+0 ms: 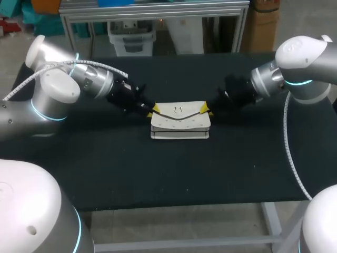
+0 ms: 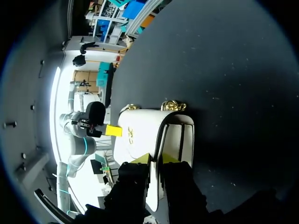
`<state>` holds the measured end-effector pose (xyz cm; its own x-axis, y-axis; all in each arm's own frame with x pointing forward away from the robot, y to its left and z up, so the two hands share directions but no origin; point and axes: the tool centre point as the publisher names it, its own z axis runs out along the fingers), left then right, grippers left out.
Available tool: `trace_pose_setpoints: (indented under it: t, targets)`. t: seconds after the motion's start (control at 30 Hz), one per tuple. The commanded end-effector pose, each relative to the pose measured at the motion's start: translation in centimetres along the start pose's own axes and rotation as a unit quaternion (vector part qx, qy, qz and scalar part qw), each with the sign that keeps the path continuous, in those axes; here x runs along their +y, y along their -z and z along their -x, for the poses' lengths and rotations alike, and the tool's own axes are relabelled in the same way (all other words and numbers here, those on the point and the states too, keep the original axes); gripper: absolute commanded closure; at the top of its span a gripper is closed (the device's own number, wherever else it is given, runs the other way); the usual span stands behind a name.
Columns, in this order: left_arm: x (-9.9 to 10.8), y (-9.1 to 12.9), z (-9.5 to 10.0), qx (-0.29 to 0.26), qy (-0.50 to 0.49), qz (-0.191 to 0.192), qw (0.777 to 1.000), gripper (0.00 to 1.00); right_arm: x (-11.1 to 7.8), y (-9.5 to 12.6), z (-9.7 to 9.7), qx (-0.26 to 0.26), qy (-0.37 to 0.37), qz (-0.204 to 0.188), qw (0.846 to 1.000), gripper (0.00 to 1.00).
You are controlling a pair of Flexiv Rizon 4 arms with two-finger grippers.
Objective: Pick up the bag, open it, inspect its contents, close it, and place it on the opposite side
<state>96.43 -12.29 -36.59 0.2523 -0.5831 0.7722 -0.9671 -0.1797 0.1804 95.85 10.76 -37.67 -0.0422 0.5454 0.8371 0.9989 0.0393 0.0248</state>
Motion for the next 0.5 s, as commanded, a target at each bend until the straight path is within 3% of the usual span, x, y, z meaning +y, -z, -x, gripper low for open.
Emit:
trace_pose_setpoints:
  t: [0.03, 0.1, 0.13, 0.23, 0.27, 0.4, 0.5]
  targets:
    - [0.44, -0.51, -0.02, 0.001, 0.000, -0.009, 1.000, 0.84, 0.24, -0.24, 0.00, 0.004, -0.001, -0.005, 1.000, 1.00]
    - [0.53, -0.33, -0.03, 0.002, 0.001, -0.012, 1.000, 0.21, 0.29, -0.07, 0.13, 0.004, -0.002, -0.005, 1.000, 0.62]
    - [0.57, -0.20, 0.00, 0.005, 0.002, -0.016, 1.000, 0.00, 0.31, 0.05, 0.18, 0.005, -0.002, -0.004, 1.000, 0.53]
    - [0.71, 0.06, 0.08, 0.009, 0.003, -0.020, 1.000, 0.00, 0.39, 0.35, 0.35, 0.009, -0.005, 0.003, 1.000, 0.20]
    - [0.75, 0.08, 0.09, 0.012, 0.003, -0.021, 1.000, 0.00, 0.46, 0.43, 0.39, 0.011, -0.005, 0.006, 1.000, 0.04]
    - [0.75, 0.06, 0.10, 0.018, 0.004, -0.022, 1.000, 0.01, 0.74, 0.55, 0.44, 0.017, -0.007, 0.015, 1.000, 0.05]
    - [0.71, 0.09, 0.06, 0.022, 0.003, -0.024, 0.999, 0.11, 1.07, 0.69, 0.43, 0.024, -0.012, 0.026, 0.999, 0.10]
